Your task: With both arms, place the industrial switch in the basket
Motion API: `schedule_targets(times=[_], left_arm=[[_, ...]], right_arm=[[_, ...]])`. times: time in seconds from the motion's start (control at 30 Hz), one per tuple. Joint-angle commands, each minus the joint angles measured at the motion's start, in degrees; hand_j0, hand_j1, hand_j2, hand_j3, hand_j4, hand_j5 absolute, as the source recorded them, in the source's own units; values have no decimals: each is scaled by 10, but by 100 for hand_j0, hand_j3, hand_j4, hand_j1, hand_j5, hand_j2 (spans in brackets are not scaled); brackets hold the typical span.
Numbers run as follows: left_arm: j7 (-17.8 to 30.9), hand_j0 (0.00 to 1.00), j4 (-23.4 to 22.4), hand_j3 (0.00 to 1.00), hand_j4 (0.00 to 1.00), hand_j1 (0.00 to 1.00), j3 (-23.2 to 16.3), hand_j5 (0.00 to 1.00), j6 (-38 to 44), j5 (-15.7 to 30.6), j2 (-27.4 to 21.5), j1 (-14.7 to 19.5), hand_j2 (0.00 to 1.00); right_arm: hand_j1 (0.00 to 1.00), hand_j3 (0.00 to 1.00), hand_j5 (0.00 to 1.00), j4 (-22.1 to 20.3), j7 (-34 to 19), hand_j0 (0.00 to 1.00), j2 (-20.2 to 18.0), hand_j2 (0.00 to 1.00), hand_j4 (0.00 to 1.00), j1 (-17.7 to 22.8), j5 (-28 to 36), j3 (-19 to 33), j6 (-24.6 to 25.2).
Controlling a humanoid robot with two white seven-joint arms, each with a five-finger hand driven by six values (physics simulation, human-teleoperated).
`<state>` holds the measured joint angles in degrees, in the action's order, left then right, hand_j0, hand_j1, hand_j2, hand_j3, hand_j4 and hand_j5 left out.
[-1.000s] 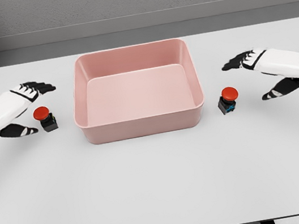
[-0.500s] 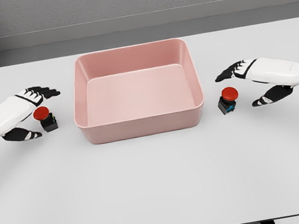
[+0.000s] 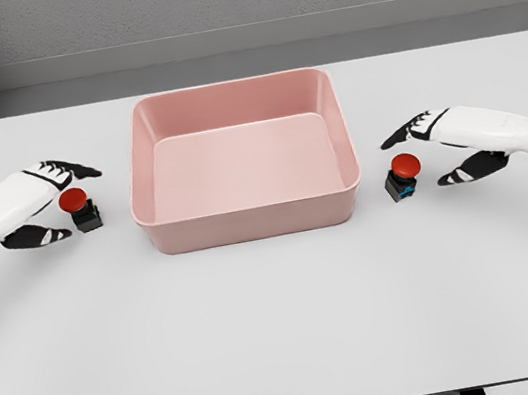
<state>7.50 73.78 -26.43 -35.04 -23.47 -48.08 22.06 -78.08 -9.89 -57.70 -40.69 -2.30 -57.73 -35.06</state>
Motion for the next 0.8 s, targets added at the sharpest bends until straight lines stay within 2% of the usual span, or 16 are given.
schedule_targets(times=[0.0, 0.13, 0.2, 0.4, 0.6, 0.73, 0.77], left_arm=[[0, 88, -10, 88, 88, 88, -4, 88, 0, 4, 0, 2, 88], [0, 88, -28, 88, 88, 88, -27, 88, 0, 4, 5, 25, 88], [0, 88, -28, 88, 88, 88, -28, 88, 0, 4, 6, 25, 88], [0, 88, -29, 88, 88, 88, -32, 88, 0, 4, 17, 26, 88], [8, 77, -28, 77, 77, 77, -32, 77, 0, 4, 16, 25, 77], [8, 76, -29, 76, 76, 76, -31, 76, 0, 5, 11, 25, 76], [8, 76, -29, 76, 76, 76, -30, 76, 0, 5, 10, 25, 76]], right_arm=[[87, 87, 87, 14, 0, 87, 2, 87, 87, 0, 5, 0, 1], [87, 87, 87, 29, 0, 87, 4, 87, 87, 2, 5, -2, 1], [87, 87, 87, 36, -1, 87, 26, 87, 87, 3, 4, -2, 1], [87, 87, 87, 32, -1, 87, 39, 87, 87, 3, 4, -2, 1], [87, 87, 87, 32, -1, 87, 41, 87, 87, 2, 2, -11, 1], [86, 86, 86, 34, -1, 86, 51, 86, 86, 3, 1, -11, 1], [83, 83, 83, 34, -1, 83, 51, 83, 83, 4, -1, -11, 1]])
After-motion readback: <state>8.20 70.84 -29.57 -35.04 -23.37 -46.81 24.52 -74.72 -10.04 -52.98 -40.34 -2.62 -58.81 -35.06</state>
